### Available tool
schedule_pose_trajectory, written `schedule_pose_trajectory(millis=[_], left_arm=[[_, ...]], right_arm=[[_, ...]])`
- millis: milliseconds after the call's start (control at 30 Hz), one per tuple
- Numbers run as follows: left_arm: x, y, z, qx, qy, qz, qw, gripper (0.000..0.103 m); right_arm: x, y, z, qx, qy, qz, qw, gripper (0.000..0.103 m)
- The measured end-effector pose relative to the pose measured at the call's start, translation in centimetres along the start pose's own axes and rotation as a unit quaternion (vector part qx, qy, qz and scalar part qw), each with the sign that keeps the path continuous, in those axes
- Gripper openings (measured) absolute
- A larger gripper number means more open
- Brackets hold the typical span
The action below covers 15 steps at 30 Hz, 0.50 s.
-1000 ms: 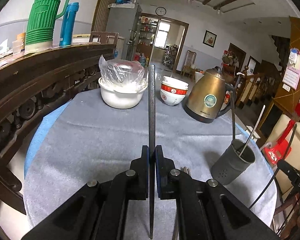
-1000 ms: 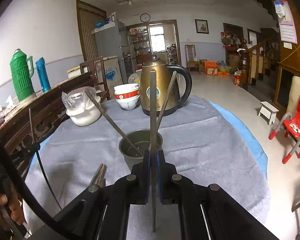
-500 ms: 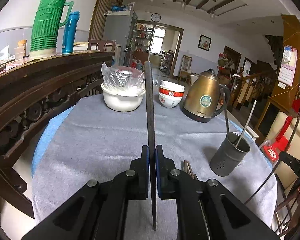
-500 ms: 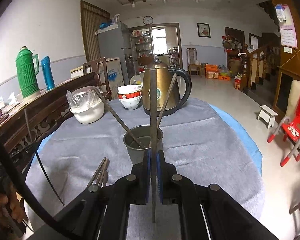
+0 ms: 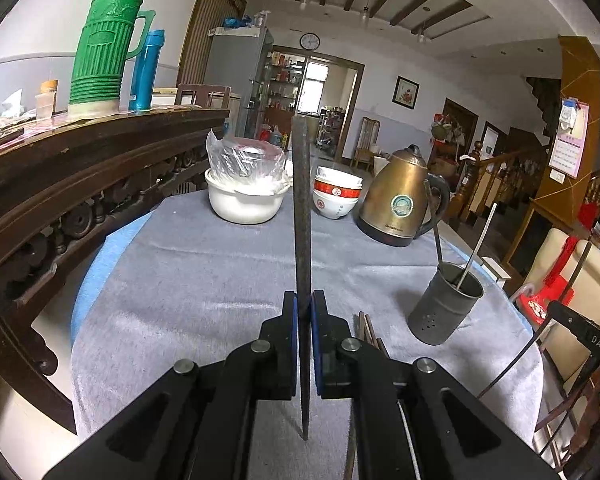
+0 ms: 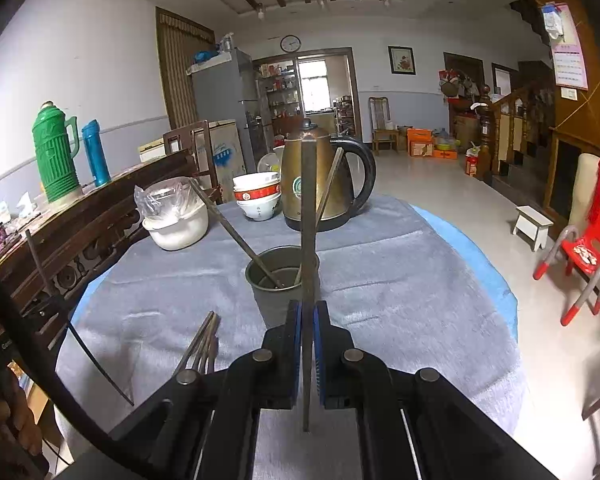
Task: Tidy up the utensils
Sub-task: 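Lift both held chopsticks and carry them toward the grey perforated cup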
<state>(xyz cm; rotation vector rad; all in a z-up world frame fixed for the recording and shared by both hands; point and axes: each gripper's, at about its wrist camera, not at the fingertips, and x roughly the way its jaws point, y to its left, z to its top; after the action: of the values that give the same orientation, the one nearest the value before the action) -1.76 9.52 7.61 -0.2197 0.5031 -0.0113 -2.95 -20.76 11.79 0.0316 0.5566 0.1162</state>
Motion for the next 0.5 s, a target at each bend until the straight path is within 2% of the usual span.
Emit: schedule_pose_trajectory(millis=[500], left_arm=[[-0.13, 0.36, 0.28, -0.019, 0.000, -0.003, 0.9998, 0.007]], right_arm=[[-0.54, 0.06, 0.65, 0.001, -0.015, 0.002, 1.000, 0.006]])
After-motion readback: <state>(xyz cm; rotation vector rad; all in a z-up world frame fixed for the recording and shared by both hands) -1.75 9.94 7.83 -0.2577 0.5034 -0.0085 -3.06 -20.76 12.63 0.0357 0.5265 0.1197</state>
